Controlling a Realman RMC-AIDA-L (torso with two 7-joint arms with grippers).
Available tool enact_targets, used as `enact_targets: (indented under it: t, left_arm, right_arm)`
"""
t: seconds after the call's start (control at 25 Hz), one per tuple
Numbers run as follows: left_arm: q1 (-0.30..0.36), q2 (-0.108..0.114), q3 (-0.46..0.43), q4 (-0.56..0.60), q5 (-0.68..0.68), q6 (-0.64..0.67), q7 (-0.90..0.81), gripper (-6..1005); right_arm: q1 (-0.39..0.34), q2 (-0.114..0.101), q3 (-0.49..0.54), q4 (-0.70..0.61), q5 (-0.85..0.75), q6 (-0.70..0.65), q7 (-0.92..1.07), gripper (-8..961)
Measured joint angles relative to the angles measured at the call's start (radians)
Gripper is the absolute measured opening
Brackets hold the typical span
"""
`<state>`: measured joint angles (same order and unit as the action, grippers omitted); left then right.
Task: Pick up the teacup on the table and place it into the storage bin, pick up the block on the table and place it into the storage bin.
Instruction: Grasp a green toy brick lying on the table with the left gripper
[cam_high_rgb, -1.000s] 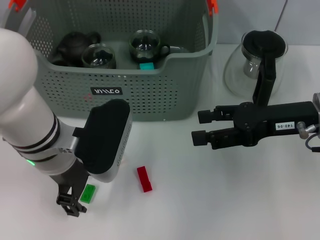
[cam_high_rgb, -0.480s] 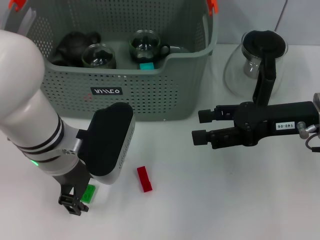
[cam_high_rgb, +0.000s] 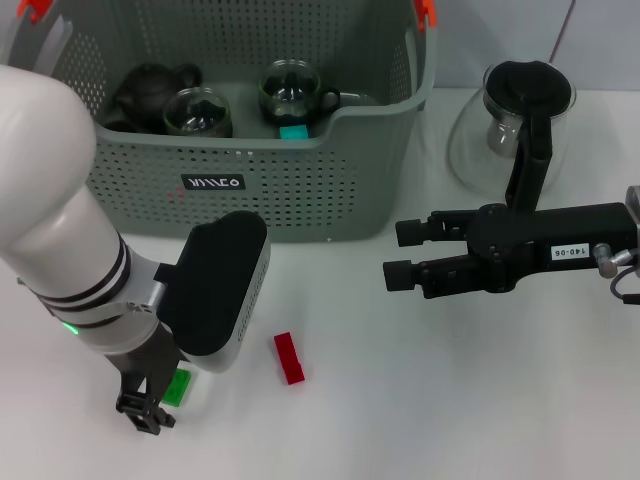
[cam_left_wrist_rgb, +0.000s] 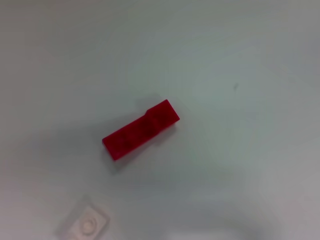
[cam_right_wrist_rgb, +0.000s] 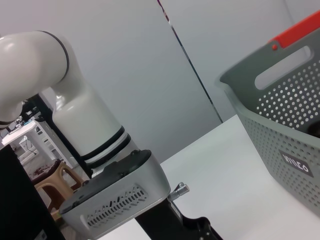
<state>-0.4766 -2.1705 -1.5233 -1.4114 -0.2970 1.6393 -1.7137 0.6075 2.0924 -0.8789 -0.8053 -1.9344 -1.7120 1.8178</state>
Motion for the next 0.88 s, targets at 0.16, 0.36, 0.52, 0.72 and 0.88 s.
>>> enact_targets:
  t: [0.16, 0.36, 0.52, 0.72, 0.88]
  left_arm:
    - [-0.002, 0.001, -0.003, 0.009, 0.000, -0.005, 0.001, 735]
    - [-0.004, 0.002, -0.004, 0.011, 0.000, -0.010, 0.002, 735]
    - [-0.005, 0.002, -0.003, 0.015, 0.004, -0.010, 0.002, 647]
    - [-0.006, 0.002, -0.006, 0.016, 0.002, -0.011, 0.003, 588]
    - [-0.007, 0.002, -0.005, 0.017, 0.003, -0.012, 0.006, 586]
  right_arm:
    - [0.000, 0.000, 0.000, 0.000, 0.000, 0.000, 0.001, 901]
    - [0.000, 0.000, 0.000, 0.000, 0.000, 0.001, 0.004, 901]
    - [-0.001, 0.000, 0.000, 0.001, 0.000, 0.002, 0.005, 900]
    - [-0.002, 0.000, 0.000, 0.002, 0.000, 0.003, 0.004, 900]
    - [-0.002, 0.000, 0.000, 0.002, 0.000, 0.003, 0.004, 900]
